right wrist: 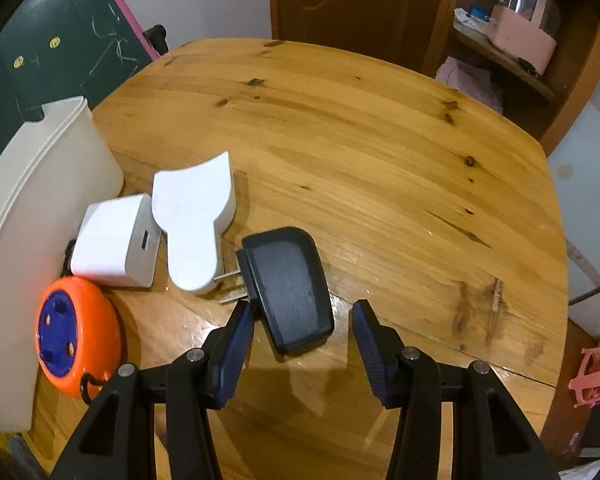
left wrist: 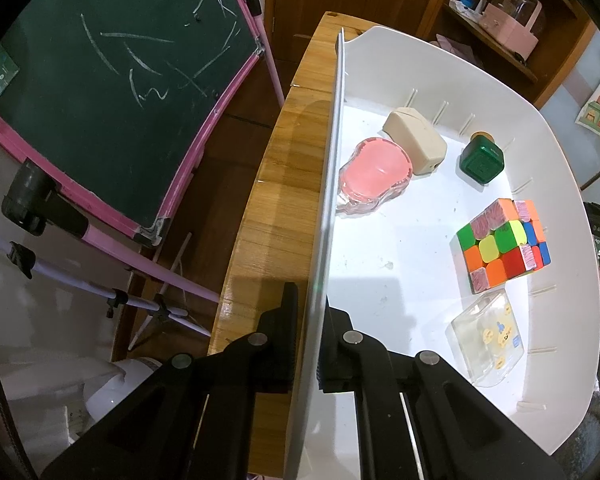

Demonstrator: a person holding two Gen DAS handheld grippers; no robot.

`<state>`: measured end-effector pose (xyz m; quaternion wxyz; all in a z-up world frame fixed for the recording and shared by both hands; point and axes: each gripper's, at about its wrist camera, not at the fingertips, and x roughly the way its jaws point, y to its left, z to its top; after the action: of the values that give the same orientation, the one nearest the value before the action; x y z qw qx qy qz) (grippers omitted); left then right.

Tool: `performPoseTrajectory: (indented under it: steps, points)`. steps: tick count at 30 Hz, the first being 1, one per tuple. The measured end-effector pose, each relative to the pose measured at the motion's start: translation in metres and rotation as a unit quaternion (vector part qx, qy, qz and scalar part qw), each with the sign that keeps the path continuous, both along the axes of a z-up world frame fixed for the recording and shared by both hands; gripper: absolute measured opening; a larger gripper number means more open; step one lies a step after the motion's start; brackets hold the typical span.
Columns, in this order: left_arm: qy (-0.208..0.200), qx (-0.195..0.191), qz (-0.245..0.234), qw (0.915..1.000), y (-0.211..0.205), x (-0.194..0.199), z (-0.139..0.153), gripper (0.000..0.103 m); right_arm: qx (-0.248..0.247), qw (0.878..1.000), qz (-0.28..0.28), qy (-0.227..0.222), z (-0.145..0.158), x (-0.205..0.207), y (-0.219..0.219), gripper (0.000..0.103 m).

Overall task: Organize rigid objects
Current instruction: 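Close the right gripper on the black charger and lift it, then carry the black charger into the bin beside the green bottle and open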

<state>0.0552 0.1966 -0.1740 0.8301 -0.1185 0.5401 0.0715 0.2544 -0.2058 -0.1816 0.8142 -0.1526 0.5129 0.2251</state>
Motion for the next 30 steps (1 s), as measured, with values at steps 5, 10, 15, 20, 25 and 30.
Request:
performPoseTrajectory:
  steps: [5,10,15,20,25,30]
  points:
    - [0.000,0.001,0.000,1.0000,0.000,0.000,0.000,0.009,0.008,1.000,0.006,-0.004,0.000,-0.002,0.005,0.037]
    - [0.000,0.002,0.000,1.0000,0.000,0.000,0.000,0.009,0.020,1.000,-0.007,0.000,0.003,-0.009,0.007,0.037]
    - [-0.001,0.002,-0.001,1.0000,0.001,0.000,0.001,0.009,0.041,0.999,-0.021,-0.017,0.027,-0.029,0.014,0.037]
    - [0.000,0.007,-0.004,1.0000,0.000,0.001,0.001,0.009,0.052,0.997,-0.037,-0.039,0.066,-0.052,0.028,0.037]
    - [-0.001,0.011,-0.009,0.9999,-0.001,0.002,0.002,0.009,0.065,0.995,-0.035,-0.074,0.121,-0.076,0.052,0.037]
    - [0.000,0.008,-0.009,0.9999,0.000,0.002,0.001,0.009,0.093,0.989,-0.020,-0.109,0.181,-0.095,0.090,0.037]
